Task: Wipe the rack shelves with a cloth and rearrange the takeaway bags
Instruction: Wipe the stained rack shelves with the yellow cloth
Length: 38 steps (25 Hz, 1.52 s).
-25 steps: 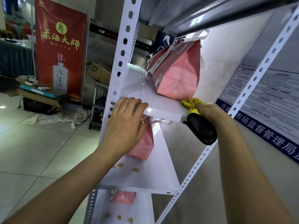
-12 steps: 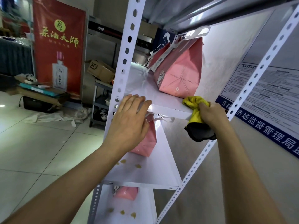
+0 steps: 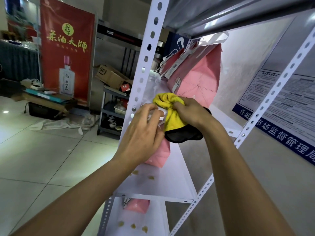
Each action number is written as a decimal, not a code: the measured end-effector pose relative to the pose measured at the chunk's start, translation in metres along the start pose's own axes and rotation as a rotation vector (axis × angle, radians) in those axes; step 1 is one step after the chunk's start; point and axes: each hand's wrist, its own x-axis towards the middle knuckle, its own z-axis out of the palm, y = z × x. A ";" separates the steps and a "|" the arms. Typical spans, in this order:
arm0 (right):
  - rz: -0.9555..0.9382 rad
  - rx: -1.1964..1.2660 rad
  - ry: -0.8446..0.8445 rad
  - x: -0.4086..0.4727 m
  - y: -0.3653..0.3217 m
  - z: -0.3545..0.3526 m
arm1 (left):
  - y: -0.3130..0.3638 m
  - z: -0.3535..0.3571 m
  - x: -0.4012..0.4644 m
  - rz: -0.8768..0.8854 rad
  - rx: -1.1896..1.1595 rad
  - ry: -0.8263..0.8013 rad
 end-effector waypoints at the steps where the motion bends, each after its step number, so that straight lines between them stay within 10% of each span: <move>1: -0.020 0.012 -0.007 -0.001 -0.004 0.005 | 0.000 0.001 0.001 0.002 -0.009 0.011; 7: -0.143 -0.049 0.087 -0.013 -0.002 0.017 | 0.002 0.003 -0.002 -0.007 -0.031 0.041; 18: 0.226 -0.177 0.482 -0.055 0.098 -0.038 | -0.006 0.001 -0.023 0.121 0.087 -0.109; 27: -0.035 0.081 0.674 -0.120 0.089 0.019 | -0.013 0.012 -0.065 0.079 0.048 -0.204; 38: 0.024 0.326 0.342 -0.132 0.196 0.141 | -0.027 0.086 -0.171 -0.206 0.099 -0.419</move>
